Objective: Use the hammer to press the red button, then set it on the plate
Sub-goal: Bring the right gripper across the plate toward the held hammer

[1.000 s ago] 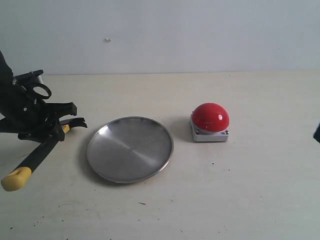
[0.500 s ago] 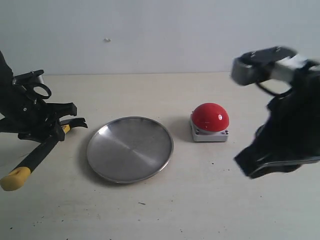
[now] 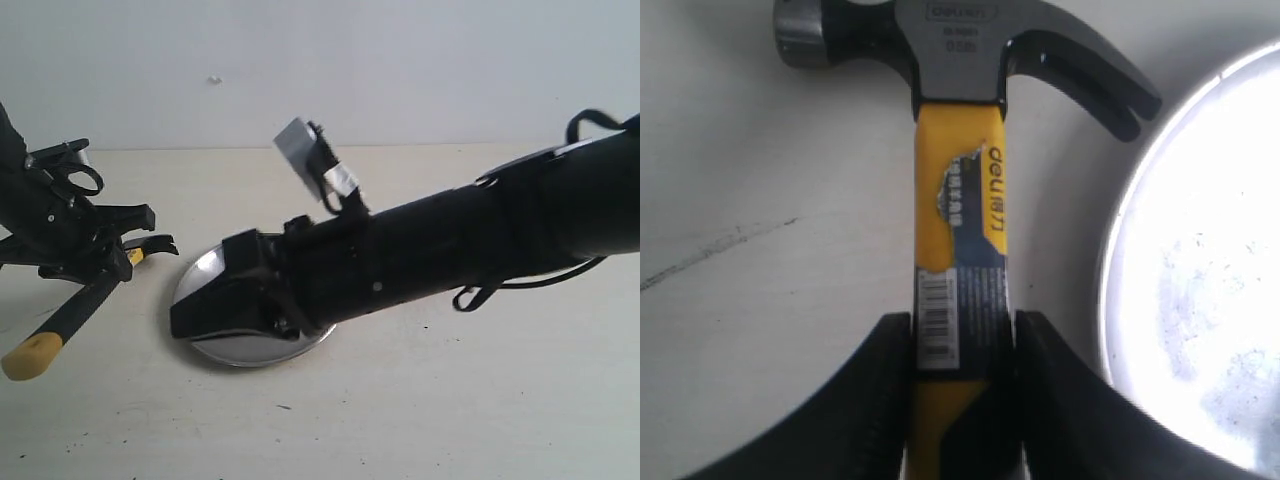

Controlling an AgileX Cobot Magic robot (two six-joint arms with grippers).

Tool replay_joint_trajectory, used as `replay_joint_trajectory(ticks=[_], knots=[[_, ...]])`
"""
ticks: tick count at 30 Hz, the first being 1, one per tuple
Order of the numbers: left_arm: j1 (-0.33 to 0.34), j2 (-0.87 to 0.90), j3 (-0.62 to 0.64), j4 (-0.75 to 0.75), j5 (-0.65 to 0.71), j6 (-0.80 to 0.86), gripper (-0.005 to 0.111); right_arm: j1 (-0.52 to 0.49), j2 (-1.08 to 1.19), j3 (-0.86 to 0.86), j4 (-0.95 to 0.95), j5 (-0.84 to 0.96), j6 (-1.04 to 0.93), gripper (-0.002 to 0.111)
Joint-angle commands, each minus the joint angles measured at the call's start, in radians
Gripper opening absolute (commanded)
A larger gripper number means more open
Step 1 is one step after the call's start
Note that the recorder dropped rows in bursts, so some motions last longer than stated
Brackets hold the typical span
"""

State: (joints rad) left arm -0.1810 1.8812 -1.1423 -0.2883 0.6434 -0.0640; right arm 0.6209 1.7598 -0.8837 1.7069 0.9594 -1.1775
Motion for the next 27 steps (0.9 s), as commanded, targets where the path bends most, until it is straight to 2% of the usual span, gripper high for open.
replay_joint_trajectory(ticks=[1,4,13,20,27], knots=[[0.001,-0.007,-0.001,-0.019,-0.044,0.004,0.0,0.031,0.102,-0.043,0.037,0.037,-0.051,0.034],[0.001,-0.007,-0.001,-0.019,-0.049,0.009,0.0,0.031,0.124,-0.05,0.037,0.03,-0.049,0.039],[0.001,-0.007,-0.001,-0.016,-0.053,0.011,0.0,0.031,0.123,-0.05,0.037,0.029,-0.049,0.039],[0.001,0.028,-0.001,-0.038,-0.05,0.041,0.0,0.031,0.123,-0.05,0.037,-0.077,-0.049,0.039],[0.001,0.067,-0.001,-0.117,-0.038,0.093,0.0,0.031,0.131,-0.06,0.037,-0.109,-0.105,0.048]])
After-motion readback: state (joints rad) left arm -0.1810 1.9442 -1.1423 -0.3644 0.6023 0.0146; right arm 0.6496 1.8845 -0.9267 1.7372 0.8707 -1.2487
